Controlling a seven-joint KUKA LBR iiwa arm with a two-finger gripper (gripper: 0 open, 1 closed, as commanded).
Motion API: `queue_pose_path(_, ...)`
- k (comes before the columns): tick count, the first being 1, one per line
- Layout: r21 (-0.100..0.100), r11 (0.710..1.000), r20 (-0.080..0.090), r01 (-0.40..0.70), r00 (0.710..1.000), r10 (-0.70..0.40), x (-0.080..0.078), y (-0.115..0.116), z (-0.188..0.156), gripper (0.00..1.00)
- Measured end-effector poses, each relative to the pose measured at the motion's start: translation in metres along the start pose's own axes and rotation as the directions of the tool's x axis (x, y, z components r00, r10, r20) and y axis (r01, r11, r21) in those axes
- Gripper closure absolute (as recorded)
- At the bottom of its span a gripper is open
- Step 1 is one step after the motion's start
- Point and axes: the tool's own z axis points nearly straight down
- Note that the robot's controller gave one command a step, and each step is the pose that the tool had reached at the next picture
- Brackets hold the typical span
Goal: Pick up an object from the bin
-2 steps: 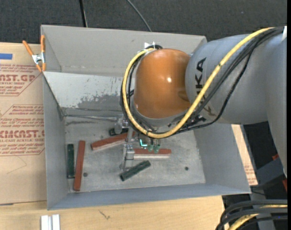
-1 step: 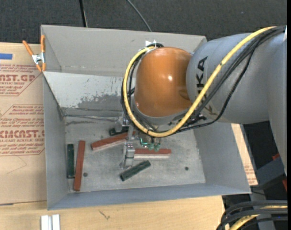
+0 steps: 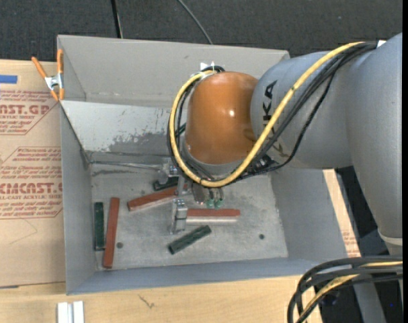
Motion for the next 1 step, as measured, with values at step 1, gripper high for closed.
queue_pose_path(1,0.002,0.999,-0.007,0.049,0.999,-0.049,-0.0164,-0.0114,0.0518,0.0)
